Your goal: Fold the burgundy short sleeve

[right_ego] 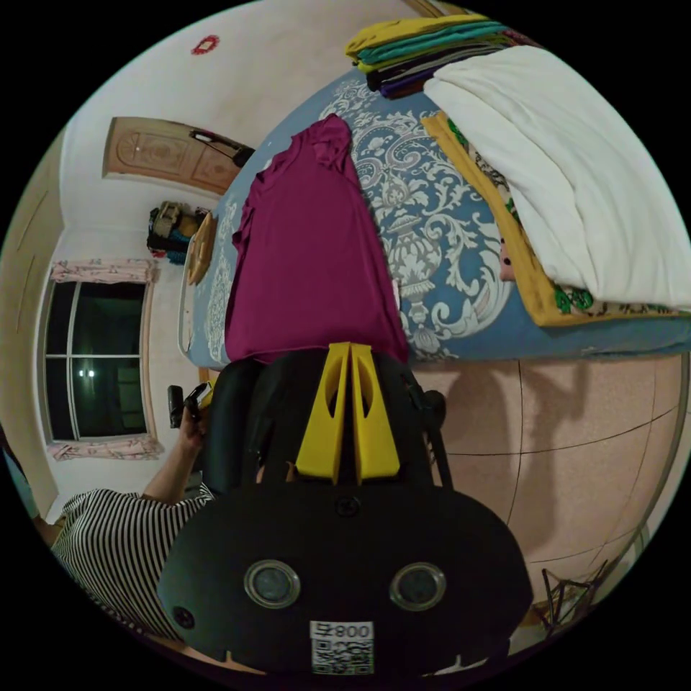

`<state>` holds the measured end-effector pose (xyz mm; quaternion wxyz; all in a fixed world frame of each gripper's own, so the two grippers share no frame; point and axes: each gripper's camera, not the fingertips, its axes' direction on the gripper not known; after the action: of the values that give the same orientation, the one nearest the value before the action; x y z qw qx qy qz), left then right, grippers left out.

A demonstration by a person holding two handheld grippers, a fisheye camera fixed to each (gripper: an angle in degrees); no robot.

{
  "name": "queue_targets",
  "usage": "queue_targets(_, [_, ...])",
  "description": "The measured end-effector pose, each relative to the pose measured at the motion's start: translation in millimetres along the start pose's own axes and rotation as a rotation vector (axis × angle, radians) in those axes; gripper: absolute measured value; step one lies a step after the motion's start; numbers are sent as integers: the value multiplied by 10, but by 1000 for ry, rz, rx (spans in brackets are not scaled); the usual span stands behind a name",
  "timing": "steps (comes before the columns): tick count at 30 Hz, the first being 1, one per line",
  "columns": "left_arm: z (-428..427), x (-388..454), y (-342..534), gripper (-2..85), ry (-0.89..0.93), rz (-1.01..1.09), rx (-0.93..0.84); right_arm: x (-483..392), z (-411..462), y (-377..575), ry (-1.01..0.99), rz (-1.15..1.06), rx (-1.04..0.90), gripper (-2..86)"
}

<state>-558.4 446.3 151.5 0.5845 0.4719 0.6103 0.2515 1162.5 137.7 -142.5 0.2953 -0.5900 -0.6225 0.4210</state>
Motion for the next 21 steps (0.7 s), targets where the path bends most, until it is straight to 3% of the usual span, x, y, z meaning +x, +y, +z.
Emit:
queue_targets(7, [-312,-149,-152,93,13,-126,33,494,-235,259,-16,65,-1,13])
queue_targets(21, [-501,151,-400,93,-19,-114,-39,1310,-577,543,-45,139,-12,27])
